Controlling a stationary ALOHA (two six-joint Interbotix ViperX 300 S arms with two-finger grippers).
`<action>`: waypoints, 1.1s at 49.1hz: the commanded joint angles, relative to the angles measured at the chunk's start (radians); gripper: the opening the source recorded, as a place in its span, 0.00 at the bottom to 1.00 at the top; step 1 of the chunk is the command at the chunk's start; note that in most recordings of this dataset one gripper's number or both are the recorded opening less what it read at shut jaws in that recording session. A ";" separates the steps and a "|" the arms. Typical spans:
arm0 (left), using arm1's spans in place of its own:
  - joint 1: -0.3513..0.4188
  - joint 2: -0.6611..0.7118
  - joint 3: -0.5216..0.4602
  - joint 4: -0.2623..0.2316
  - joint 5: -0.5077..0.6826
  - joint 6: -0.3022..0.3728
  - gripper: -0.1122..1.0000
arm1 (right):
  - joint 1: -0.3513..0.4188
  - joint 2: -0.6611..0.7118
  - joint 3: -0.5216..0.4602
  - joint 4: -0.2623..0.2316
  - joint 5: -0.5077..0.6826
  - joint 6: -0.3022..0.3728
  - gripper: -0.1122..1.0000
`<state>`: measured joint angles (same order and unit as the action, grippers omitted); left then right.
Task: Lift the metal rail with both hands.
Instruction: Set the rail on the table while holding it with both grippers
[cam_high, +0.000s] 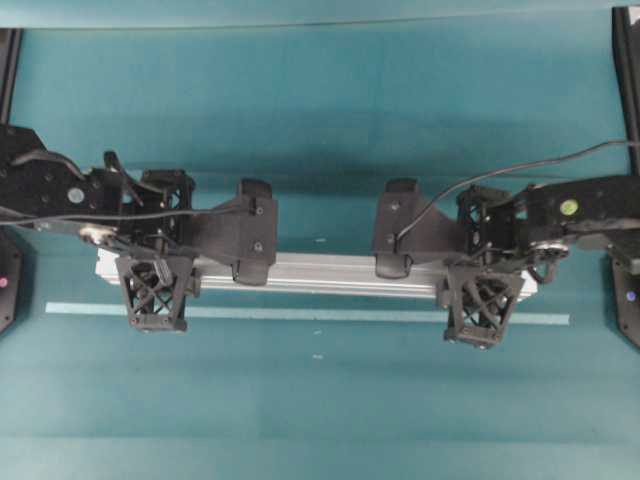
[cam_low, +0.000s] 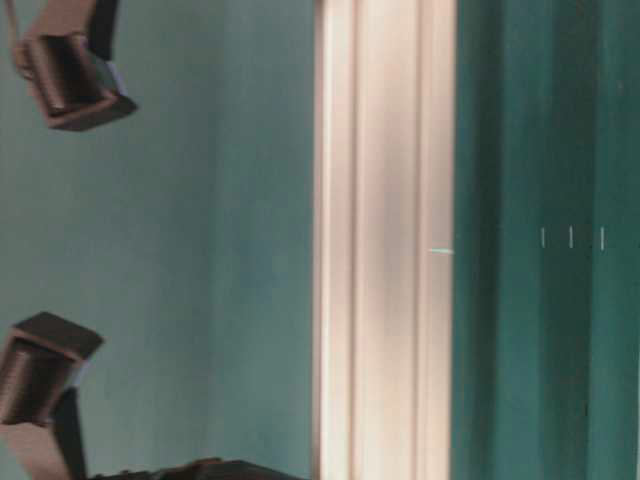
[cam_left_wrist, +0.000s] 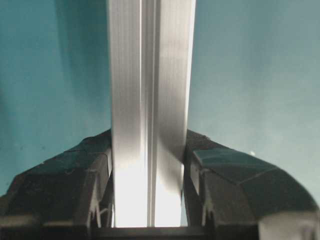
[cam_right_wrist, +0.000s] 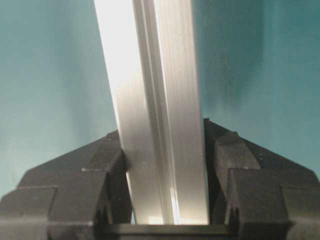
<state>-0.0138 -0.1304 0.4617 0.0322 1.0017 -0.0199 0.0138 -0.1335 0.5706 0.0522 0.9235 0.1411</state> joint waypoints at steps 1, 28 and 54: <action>-0.008 -0.003 0.005 -0.003 -0.046 -0.003 0.36 | -0.003 0.014 0.000 -0.002 -0.023 0.002 0.44; -0.008 0.067 0.115 -0.003 -0.209 -0.006 0.36 | 0.000 0.075 0.083 -0.002 -0.158 0.002 0.44; -0.006 0.143 0.132 -0.003 -0.291 -0.008 0.36 | 0.006 0.161 0.115 -0.002 -0.281 -0.005 0.44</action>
<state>-0.0153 0.0169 0.6029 0.0307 0.7240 -0.0261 0.0230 0.0199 0.6918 0.0491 0.6565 0.1335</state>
